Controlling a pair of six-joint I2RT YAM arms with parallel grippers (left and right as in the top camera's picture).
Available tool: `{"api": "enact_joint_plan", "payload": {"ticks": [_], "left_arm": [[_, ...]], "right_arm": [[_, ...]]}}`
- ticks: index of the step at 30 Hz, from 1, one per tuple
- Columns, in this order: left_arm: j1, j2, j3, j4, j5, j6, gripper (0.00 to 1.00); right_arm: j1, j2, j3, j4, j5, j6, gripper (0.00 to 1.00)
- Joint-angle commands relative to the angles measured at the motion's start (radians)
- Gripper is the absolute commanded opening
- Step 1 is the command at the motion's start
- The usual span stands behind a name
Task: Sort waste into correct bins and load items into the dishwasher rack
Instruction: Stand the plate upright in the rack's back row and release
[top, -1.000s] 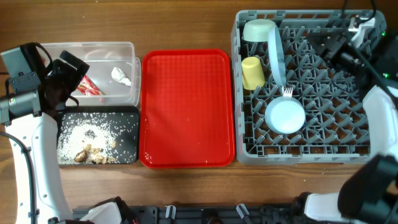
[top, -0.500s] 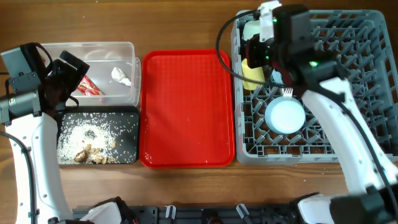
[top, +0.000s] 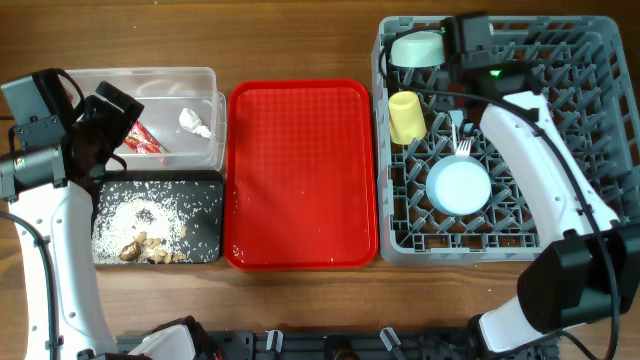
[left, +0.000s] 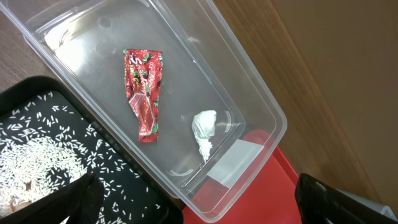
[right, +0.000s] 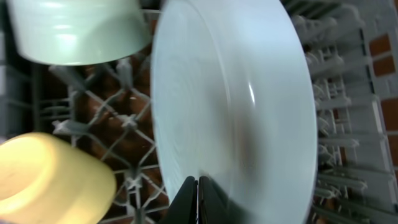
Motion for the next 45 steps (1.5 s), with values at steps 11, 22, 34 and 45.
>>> {"api": "enact_joint_plan", "payload": {"ticks": [11, 22, 34, 45], "left_arm": [[0.005, -0.006, 0.008, 0.0, 0.005, 0.016, 1.0], [0.005, -0.006, 0.008, 0.0, 0.005, 0.016, 1.0], [0.005, -0.006, 0.008, 0.0, 0.005, 0.016, 1.0], [0.005, -0.006, 0.008, 0.0, 0.005, 0.016, 1.0]], "right_arm": [[-0.126, -0.156, 0.027, 0.016, -0.267, 0.029, 0.1], [-0.128, -0.391, 0.027, 0.066, -0.391, 0.034, 1.0], [-0.128, -0.356, 0.023, 0.062, -0.393, 0.033, 1.0], [-0.128, -0.45, 0.02, 0.055, -0.393, 0.032, 1.0]]}}
